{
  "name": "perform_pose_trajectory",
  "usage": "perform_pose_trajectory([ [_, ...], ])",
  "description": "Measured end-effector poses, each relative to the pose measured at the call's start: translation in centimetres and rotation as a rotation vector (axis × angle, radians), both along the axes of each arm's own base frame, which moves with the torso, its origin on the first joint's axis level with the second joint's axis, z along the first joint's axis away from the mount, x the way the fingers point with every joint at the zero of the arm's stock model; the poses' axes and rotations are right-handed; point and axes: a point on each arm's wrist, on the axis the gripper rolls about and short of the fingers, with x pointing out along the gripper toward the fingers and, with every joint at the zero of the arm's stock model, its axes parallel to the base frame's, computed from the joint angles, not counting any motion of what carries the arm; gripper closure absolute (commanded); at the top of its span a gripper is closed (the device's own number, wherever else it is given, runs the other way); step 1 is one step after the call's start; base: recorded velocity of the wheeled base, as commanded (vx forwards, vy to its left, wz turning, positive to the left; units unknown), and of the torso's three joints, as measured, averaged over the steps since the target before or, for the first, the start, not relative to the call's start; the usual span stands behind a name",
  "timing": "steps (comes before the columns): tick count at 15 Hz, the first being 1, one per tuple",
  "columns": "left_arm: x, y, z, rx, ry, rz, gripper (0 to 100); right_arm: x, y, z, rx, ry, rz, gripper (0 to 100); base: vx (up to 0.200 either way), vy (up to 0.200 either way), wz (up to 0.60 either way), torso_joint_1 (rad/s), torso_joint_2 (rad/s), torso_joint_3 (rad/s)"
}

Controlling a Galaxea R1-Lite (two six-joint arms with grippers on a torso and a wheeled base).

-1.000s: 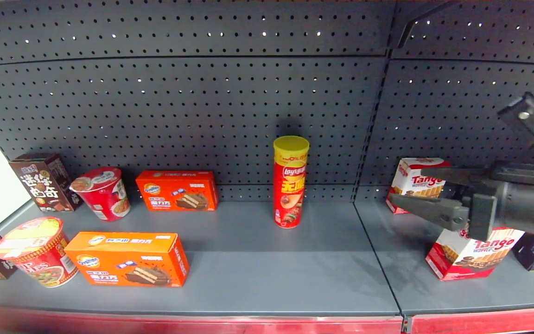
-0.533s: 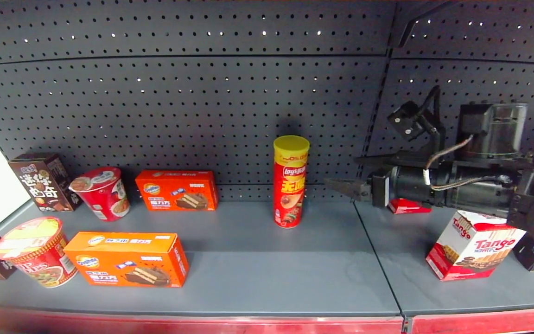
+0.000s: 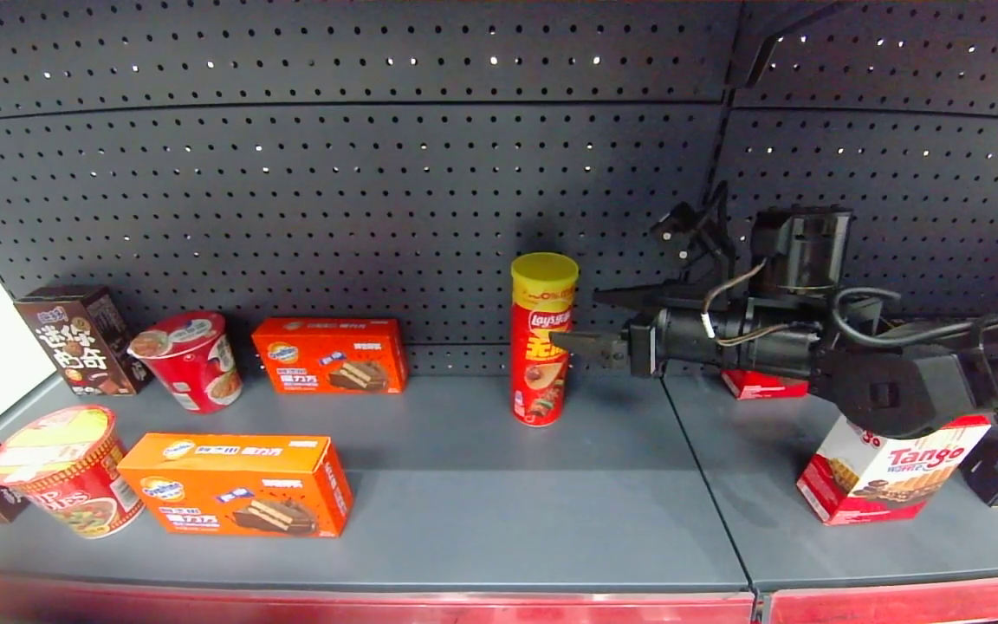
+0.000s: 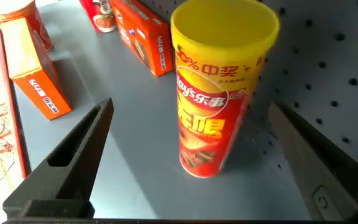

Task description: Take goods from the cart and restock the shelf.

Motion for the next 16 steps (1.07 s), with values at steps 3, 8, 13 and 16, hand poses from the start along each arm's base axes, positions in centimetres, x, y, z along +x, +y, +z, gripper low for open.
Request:
perform_pose_trajectory([
  [3,0.0,0.0,0.0,0.000,0.000,-0.001,100,1.5,0.4,-0.9,0.001,-0.049,0.039,0,0.000,0.000,0.00,0.000,0.00,0.000],
  [8,0.0,0.0,-0.1,0.000,0.003,0.002,100,2.8,0.7,-2.5,0.005,-0.038,0.106,0,0.000,0.000,0.00,0.000,0.00,0.000],
  [13,0.0,0.0,-0.1,0.001,0.002,0.002,100,3.7,1.0,-3.4,0.006,-0.037,0.116,0,0.000,0.000,0.00,0.000,0.00,0.000],
  [16,0.0,0.0,-0.1,0.000,-0.001,0.003,100,4.4,1.4,-4.2,0.012,-0.044,0.133,0,0.000,0.000,0.00,0.000,0.00,0.000],
])
